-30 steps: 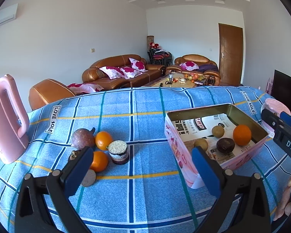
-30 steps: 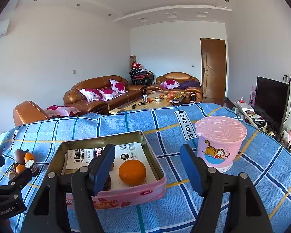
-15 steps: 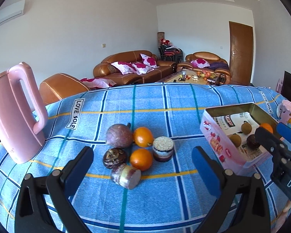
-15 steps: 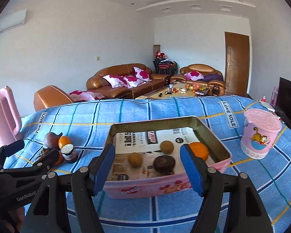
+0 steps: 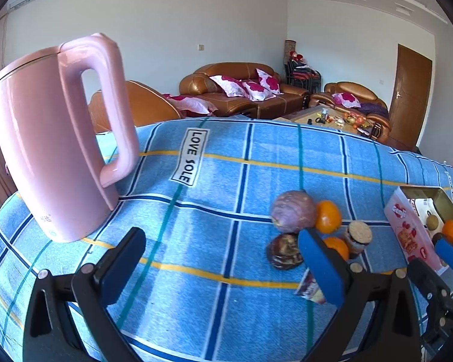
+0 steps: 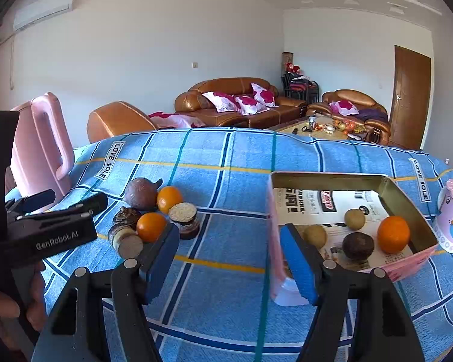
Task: Organize fruits
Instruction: 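Move both tools toward the remaining fruits beside the kettle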
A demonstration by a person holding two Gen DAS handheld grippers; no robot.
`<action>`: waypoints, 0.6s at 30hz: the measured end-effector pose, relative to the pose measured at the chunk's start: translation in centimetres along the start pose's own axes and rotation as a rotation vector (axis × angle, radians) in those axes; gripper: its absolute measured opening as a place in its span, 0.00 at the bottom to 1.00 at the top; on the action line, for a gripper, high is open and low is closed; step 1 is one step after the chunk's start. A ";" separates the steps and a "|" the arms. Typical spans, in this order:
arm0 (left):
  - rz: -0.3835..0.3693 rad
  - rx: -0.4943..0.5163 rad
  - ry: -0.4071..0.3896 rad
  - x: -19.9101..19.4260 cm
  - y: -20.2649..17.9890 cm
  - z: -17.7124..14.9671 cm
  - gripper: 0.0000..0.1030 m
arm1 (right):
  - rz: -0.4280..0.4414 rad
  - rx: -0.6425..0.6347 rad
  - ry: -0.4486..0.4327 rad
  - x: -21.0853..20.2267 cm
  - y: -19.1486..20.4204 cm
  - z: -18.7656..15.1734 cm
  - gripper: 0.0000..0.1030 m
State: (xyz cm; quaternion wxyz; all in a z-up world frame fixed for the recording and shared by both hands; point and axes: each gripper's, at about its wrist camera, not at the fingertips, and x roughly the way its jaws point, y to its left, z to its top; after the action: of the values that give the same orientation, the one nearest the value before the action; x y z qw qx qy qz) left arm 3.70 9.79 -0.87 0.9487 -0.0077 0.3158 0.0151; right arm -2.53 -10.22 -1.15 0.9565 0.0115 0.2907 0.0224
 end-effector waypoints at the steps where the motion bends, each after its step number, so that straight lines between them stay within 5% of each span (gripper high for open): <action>1: 0.011 -0.006 0.003 0.2 0.6 0.1 1.00 | 0.017 -0.004 0.018 0.4 0.4 0.0 0.69; 8: -0.001 -0.047 0.052 1.1 2.4 0.4 1.00 | 0.066 -0.003 0.126 3.6 1.7 0.5 0.69; 13: 0.002 0.035 0.035 0.5 1.3 0.5 1.00 | 0.016 -0.055 0.186 6.0 2.4 1.1 0.55; 18: -0.009 0.087 0.031 0.1 0.7 0.6 1.00 | 0.037 -0.086 0.240 8.2 2.9 1.7 0.53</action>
State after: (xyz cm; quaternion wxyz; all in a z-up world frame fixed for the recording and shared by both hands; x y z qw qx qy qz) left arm 4.17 10.46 -0.47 0.9432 0.0319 0.3306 -0.0028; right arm 5.09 -6.92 -4.19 0.9138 -0.0271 0.4016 0.0539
